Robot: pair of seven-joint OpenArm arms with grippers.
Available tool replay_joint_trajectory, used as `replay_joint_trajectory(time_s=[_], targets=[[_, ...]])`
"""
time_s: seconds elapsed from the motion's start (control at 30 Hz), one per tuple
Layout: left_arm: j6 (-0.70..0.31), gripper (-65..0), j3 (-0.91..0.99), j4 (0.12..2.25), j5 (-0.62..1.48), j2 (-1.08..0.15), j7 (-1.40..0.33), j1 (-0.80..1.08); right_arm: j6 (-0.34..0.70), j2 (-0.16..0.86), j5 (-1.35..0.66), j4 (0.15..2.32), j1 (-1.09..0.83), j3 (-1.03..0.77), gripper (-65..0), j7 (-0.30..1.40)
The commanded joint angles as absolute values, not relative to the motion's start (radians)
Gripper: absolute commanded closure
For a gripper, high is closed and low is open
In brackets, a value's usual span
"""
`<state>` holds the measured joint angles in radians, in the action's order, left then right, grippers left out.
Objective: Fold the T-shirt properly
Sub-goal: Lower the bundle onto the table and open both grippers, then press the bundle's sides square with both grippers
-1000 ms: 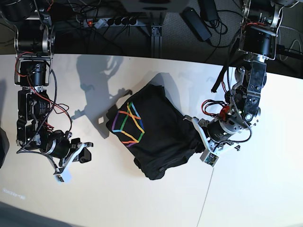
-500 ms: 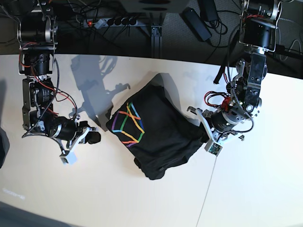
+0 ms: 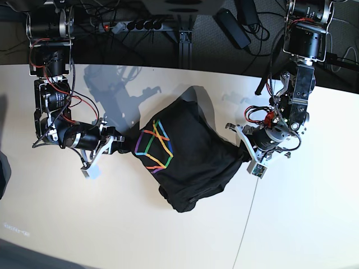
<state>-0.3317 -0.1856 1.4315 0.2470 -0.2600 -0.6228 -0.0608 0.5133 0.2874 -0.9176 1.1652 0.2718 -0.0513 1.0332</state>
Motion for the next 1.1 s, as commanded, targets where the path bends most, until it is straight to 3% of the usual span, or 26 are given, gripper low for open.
replay_joint_trajectory(time_s=[0.0, 0.63, 1.07], targets=[[-0.321, -10.3, -0.182, 1.442, 0.25, -0.26, -0.607, -0.078, 0.603, 0.292, -0.951, 1.19, 0.279, -0.057, 0.0, 1.034], [-0.321, -10.3, -0.183, 1.44, 0.251, -0.26, -0.602, -0.133, 0.603, 0.115, -0.95, 1.369, 0.084, -0.057, 0.0, 1.052], [-0.321, -10.3, -0.136, 1.486, 0.251, -0.264, -0.633, -0.138, 0.602, 0.116, -0.891, 1.513, 0.075, -0.073, 0.0, 1.051]])
